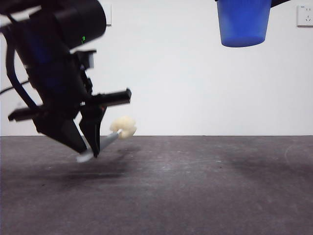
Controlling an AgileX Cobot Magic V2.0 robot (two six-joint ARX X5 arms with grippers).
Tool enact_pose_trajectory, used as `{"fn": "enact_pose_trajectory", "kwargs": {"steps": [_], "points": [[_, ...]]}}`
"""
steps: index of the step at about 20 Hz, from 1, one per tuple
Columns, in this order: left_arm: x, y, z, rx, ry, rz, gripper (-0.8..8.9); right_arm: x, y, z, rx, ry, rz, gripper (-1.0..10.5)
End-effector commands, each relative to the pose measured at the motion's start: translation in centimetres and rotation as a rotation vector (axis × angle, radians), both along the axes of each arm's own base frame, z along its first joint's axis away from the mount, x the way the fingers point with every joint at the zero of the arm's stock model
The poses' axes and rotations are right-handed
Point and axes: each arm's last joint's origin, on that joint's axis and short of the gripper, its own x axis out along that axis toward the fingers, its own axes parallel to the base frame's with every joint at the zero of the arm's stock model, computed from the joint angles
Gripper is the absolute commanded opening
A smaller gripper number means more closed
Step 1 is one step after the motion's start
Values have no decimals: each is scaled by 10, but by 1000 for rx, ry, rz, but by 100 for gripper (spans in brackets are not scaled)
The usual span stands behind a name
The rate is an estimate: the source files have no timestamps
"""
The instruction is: Pick up the cup brush,pick up the cup,insert the brush into the cup,clean the cup,put the cup brush back,put the cup back to the fixed position on the table
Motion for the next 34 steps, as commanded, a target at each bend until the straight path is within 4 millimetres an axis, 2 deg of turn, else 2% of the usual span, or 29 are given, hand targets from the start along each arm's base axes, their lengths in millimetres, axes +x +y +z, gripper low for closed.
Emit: {"fn": "enact_pose_trajectory", "kwargs": {"steps": [1, 10, 11, 13, 14, 18, 20, 24, 28, 34], "points": [[6, 0, -12, -36, 32, 32, -9, 0, 0, 2, 21, -3, -4, -17], [11, -4, -37, 3, 97, 24, 15, 0, 0, 1, 35, 6, -11, -17], [11, -4, -37, 2, 98, 21, 95, 1, 1, 1, 34, 8, -11, -17], [10, -4, -38, 1, 111, 15, 338, 3, 3, -2, 23, 19, -11, -17], [9, -4, -38, -3, 128, 8, 382, 5, 4, -4, 15, 28, -11, -17], [5, -2, -40, 36, 168, -66, 379, 19, 17, -18, -8, 47, -12, -17], [3, -1, -36, 41, 170, -77, 378, 29, 24, -33, 6, 33, -17, -17], [-3, 3, -13, 37, 119, -118, 378, 47, 28, -69, 8, 33, -52, -17], [-15, 10, 25, -45, 24, -167, 378, 69, 18, -106, 37, 44, -72, -17], [-44, 28, 79, -119, -133, -204, 378, 105, 6, -142, 60, 19, -66, -17]]}}
